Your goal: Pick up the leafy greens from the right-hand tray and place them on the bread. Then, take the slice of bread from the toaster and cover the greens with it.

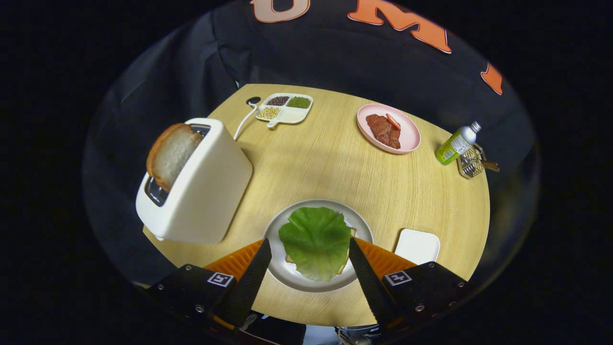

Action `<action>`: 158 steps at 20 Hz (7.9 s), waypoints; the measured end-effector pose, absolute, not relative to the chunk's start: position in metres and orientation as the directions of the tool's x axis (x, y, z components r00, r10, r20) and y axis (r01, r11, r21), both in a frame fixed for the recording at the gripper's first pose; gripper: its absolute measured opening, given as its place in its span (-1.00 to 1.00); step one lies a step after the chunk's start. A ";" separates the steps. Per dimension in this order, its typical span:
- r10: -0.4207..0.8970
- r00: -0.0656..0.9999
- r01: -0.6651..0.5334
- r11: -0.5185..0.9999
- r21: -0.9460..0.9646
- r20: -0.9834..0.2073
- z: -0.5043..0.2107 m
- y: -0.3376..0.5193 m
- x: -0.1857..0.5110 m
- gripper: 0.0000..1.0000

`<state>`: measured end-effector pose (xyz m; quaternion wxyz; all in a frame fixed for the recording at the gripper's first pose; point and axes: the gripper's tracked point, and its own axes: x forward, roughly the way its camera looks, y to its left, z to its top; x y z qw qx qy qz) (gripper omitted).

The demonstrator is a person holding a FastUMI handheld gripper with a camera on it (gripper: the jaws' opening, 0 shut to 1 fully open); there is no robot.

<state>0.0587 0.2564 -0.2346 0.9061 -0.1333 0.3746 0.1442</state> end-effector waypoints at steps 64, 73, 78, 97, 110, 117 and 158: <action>0.367 0.705 -0.335 0.926 0.171 -0.606 -0.133 0.305 0.046 -0.81; 0.388 0.661 -0.306 0.921 0.241 -0.642 -0.201 0.262 0.061 -0.81; 0.423 0.615 -0.295 0.906 0.303 -0.666 -0.245 0.258 0.068 -0.81; 0.291 0.599 -0.209 0.956 0.205 -0.746 -0.309 0.174 0.086 0.10; 0.145 0.838 -0.142 0.989 0.046 -0.526 -0.186 0.076 0.070 0.98; 0.033 0.971 -0.040 0.999 -0.024 -0.238 -0.072 0.006 0.046 0.98; -0.064 0.997 0.061 0.997 0.057 0.047 -0.019 -0.118 -0.012 0.98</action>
